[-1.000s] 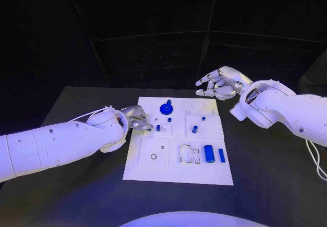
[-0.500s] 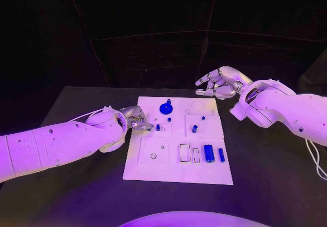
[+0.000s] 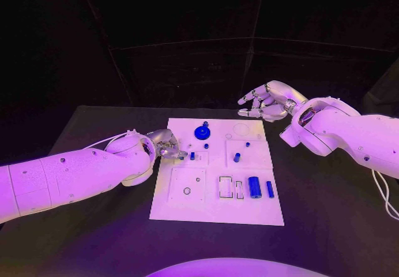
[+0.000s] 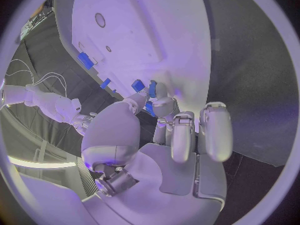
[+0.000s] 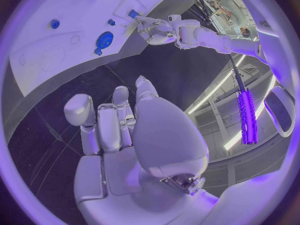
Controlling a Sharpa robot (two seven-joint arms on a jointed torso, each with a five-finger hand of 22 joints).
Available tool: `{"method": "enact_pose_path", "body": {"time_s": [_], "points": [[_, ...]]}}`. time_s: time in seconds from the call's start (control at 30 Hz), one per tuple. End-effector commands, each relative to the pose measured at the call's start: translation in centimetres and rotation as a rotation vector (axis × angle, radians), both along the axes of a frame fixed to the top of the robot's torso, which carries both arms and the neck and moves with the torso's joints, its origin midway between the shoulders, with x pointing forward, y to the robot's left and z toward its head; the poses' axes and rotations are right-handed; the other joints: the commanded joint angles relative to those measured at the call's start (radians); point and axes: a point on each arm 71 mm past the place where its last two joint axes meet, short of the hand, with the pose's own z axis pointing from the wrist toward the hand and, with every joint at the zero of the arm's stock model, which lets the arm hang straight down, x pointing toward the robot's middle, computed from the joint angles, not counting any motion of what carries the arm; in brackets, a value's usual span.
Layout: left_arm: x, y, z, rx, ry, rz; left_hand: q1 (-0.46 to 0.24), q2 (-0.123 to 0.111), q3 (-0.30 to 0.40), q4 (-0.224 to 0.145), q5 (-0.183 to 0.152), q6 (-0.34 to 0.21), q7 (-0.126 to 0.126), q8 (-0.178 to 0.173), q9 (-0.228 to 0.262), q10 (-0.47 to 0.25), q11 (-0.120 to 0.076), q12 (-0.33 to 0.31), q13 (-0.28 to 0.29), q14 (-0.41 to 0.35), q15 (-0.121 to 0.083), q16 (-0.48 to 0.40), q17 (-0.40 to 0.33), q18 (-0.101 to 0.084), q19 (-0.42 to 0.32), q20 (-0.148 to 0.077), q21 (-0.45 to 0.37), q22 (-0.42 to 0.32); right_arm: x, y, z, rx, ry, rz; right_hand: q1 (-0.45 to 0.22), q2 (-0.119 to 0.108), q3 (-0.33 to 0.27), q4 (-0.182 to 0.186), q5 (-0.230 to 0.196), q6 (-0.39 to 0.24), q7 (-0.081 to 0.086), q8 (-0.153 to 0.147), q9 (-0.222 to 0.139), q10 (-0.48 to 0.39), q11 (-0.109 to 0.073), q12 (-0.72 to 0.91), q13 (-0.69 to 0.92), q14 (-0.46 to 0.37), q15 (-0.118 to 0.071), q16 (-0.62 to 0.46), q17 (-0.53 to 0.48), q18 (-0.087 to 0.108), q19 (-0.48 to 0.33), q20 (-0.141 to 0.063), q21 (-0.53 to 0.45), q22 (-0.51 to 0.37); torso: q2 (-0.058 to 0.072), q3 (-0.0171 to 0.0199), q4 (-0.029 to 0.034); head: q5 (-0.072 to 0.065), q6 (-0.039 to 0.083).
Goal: Assemble the parts on the task board
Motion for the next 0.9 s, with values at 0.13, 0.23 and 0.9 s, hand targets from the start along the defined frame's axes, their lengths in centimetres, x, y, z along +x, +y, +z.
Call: {"method": "enact_pose_path", "body": {"time_s": [0.13,0.23,0.9], "points": [[-0.10,-0.12,-0.11,0.000,0.000,0.004,-0.016,0.001,-0.012,0.006,-0.004,0.008,0.000,-0.003,-0.002,0.006,0.000,0.007,0.002,0.106,-0.007,0.003,0.263,-0.012,0.028,-0.004,0.007,0.044,0.01,0.10,0.14,0.003,-0.007,0.008,-0.002,0.006,-0.003,0.001,0.005,-0.009,0.001,0.006,-0.001,-0.005,-0.001,-0.001,-0.001,0.013,-0.002,-0.002,-0.001,0.014,-0.008,0.002,-0.007,-0.001,0.000,0.0002,0.0004,0.000,0.000],[-0.14,-0.13,-0.08,-0.002,0.000,0.003,-0.023,-0.004,-0.021,0.012,-0.004,0.009,0.000,-0.003,-0.005,0.007,0.000,0.008,0.004,0.106,-0.007,0.003,0.263,-0.012,0.029,-0.004,0.008,0.046,0.02,0.10,0.14,0.003,-0.006,0.008,-0.002,0.006,-0.003,0.001,0.005,-0.009,0.001,0.006,-0.001,-0.005,-0.001,-0.001,-0.001,0.013,-0.002,-0.002,-0.001,0.014,-0.008,0.002,-0.007,-0.001,0.000,0.0007,0.0009,-0.001,-0.002],[-0.11,0.34,-0.16,0.016,0.018,0.014,-0.055,-0.022,-0.061,0.047,-0.004,0.014,0.000,-0.003,-0.016,0.009,-0.001,0.012,0.010,0.106,-0.007,0.003,0.263,-0.013,0.031,-0.004,0.011,0.052,0.10,0.04,0.09,0.001,-0.003,0.006,-0.003,0.006,-0.004,0.003,0.005,-0.009,0.001,0.006,-0.001,-0.005,-0.001,0.001,0.000,0.013,-0.002,-0.003,-0.002,0.015,-0.010,0.002,-0.008,-0.003,0.000,0.0002,0.0004,-0.002,-0.005]]}}
